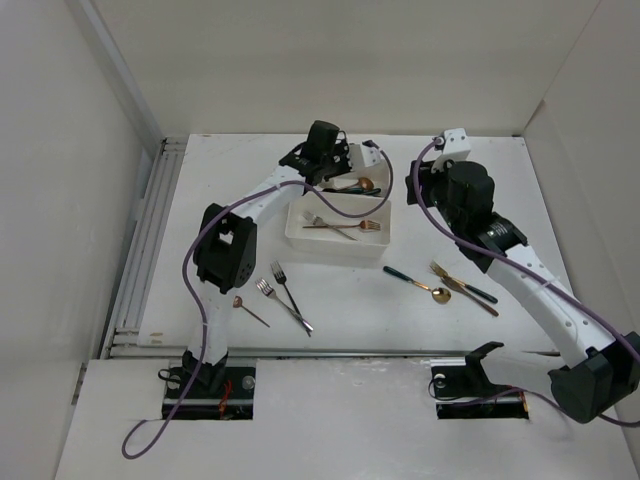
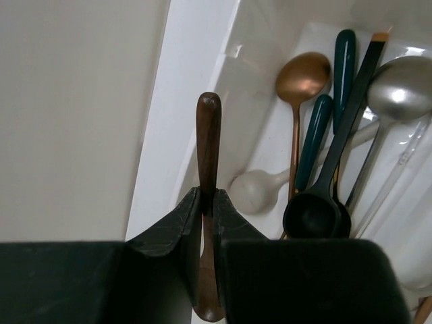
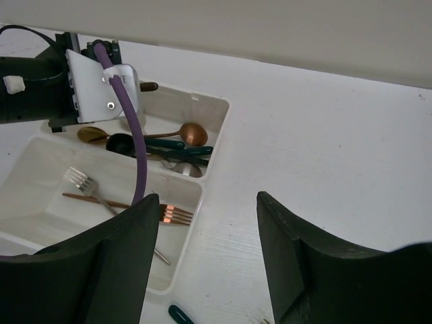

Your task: Sort the eating utensils into containers

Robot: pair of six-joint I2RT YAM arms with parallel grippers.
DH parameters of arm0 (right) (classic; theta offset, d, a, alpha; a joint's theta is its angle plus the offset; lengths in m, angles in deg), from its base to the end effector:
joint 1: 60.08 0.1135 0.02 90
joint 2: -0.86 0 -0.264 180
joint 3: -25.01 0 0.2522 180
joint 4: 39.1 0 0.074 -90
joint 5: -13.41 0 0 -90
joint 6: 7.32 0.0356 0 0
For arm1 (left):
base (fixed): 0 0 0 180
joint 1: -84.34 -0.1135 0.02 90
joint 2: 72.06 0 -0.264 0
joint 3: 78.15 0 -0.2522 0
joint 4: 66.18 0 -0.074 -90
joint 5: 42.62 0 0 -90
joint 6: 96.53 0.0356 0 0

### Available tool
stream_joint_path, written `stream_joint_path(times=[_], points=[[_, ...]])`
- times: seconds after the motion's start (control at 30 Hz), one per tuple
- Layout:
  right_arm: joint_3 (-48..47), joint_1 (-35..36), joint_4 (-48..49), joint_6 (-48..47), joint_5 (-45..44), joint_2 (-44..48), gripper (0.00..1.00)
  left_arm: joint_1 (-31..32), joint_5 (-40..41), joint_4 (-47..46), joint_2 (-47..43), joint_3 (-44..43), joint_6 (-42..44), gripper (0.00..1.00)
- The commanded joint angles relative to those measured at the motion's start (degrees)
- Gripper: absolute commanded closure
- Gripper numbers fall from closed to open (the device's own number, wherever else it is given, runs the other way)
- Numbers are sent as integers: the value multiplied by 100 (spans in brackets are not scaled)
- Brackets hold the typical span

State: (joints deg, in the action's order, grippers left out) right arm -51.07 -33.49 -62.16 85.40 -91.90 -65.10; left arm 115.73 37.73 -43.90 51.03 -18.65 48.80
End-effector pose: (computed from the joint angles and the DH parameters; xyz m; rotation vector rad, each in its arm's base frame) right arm 0.2424 0.1108 0.3747 -0.1817 1.7810 0.1271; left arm 0.4366 -0.2734 0.2774 1.4492 1.3779 0.0996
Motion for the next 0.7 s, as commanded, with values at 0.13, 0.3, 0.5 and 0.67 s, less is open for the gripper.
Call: stream_joint_path(times=[0.13, 0.3, 0.5, 0.67], points=[[-263, -40, 254, -70, 19, 135, 35, -11, -881, -315, -92, 99, -119, 93], [-210, -40, 253, -70, -33, 258, 29, -89, -1117, -166, -206, 92, -320, 44], [-394, -40, -10, -70, -131, 574, 24, -310, -935, -218, -592, -303, -1670, 30], [-517, 153, -344, -447, 195, 408, 28, -467, -320, 114, -1356, -356, -2964, 30]])
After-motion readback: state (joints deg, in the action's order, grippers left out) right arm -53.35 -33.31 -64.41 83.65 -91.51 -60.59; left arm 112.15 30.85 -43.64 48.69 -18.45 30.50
